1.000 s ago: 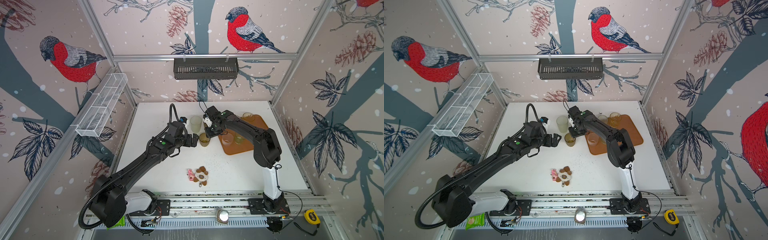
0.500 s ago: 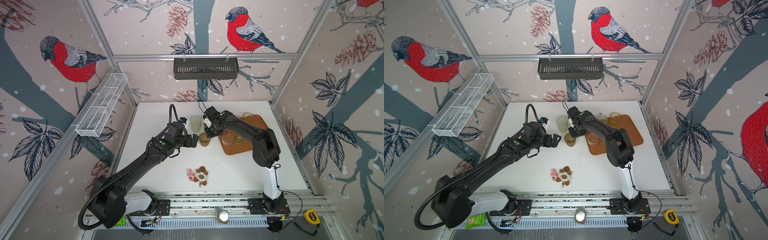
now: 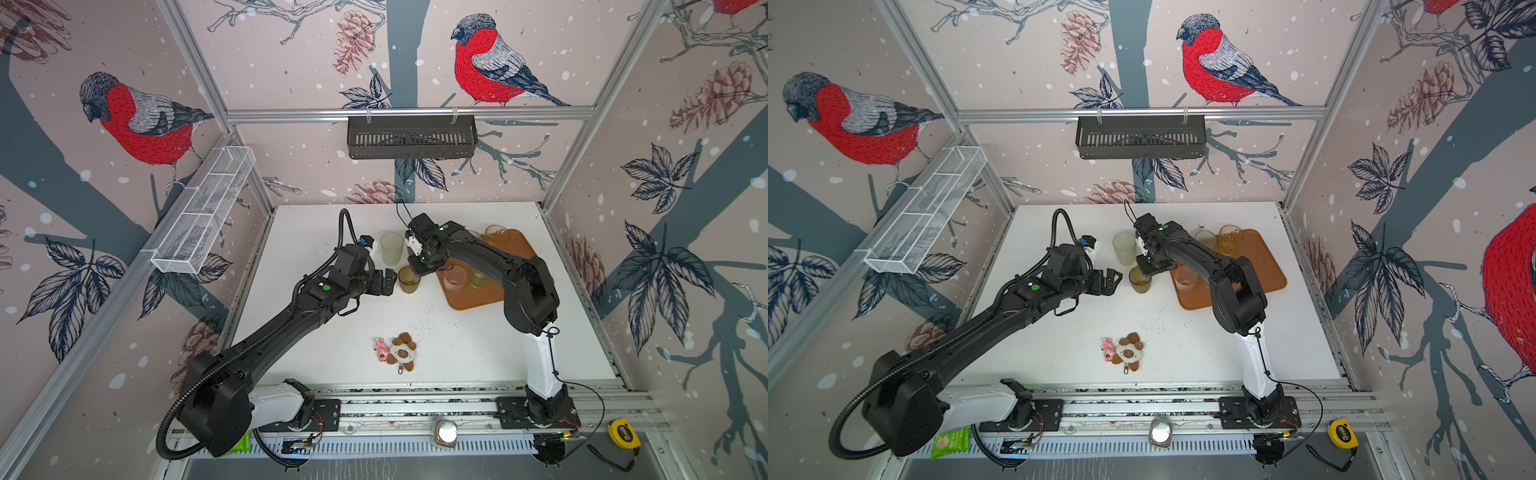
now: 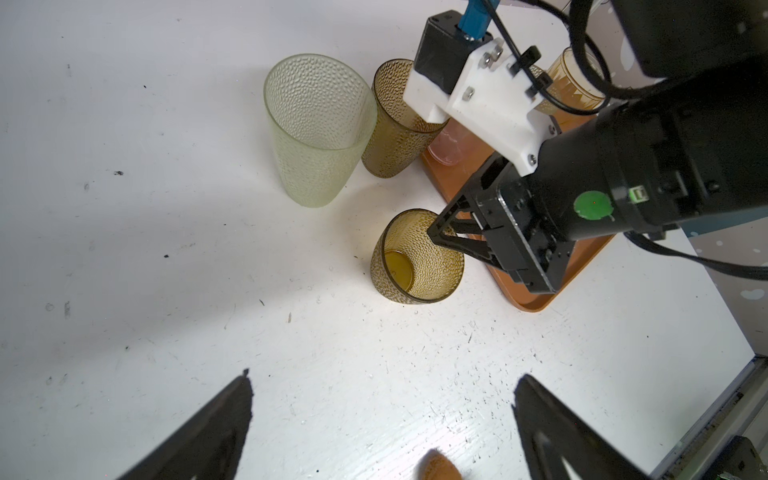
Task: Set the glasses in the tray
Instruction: 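Lower the right gripper onto the olive glass rim, then close the right gripper on the olive glass rim and lift it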
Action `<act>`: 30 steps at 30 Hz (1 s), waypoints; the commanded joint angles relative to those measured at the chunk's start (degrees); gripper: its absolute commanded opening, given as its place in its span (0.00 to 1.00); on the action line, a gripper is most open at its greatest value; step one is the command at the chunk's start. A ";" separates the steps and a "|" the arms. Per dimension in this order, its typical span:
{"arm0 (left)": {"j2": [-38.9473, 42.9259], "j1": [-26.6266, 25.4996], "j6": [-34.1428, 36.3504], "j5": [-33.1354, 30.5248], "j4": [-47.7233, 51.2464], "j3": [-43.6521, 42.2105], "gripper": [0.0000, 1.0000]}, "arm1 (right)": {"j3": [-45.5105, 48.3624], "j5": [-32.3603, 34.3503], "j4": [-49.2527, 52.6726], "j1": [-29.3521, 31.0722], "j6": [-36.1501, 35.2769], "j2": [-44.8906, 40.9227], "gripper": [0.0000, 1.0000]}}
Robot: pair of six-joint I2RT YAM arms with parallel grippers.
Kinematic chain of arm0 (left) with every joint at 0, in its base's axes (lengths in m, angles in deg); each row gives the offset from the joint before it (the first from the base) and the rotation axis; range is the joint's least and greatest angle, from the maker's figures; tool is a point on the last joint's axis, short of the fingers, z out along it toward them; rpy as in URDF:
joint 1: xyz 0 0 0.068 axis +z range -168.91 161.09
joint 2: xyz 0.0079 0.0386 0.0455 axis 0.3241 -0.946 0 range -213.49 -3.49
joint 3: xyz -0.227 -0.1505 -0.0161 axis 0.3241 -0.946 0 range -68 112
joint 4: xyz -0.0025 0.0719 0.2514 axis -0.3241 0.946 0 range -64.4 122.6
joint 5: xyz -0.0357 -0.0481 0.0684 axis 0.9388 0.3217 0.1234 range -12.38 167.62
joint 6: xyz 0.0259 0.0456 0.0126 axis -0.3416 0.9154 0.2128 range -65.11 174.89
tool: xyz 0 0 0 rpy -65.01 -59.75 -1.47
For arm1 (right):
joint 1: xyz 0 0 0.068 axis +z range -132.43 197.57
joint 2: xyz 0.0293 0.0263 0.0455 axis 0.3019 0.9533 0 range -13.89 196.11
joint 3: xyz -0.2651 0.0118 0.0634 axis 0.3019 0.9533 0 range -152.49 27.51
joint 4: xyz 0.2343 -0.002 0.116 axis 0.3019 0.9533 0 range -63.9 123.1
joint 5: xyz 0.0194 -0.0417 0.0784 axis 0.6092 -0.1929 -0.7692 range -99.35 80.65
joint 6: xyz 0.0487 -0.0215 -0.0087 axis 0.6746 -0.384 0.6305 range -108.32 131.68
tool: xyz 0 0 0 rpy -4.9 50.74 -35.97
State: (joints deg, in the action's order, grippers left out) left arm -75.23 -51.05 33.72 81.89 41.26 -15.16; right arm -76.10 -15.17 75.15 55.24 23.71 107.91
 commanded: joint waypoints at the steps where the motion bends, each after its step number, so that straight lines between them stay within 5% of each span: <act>1: -0.03 0.15 0.02 0.03 -1.45 0.09 0.98 | -0.92 0.90 0.77 0.03 0.10 0.52 0.21; 30: -0.60 0.20 0.06 0.28 -2.28 0.25 0.98 | -1.76 1.34 1.22 0.03 -0.52 1.25 0.13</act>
State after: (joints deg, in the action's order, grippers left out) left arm -75.87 -50.99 33.74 81.96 40.78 -15.20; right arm -77.70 -14.67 75.50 55.24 23.49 109.09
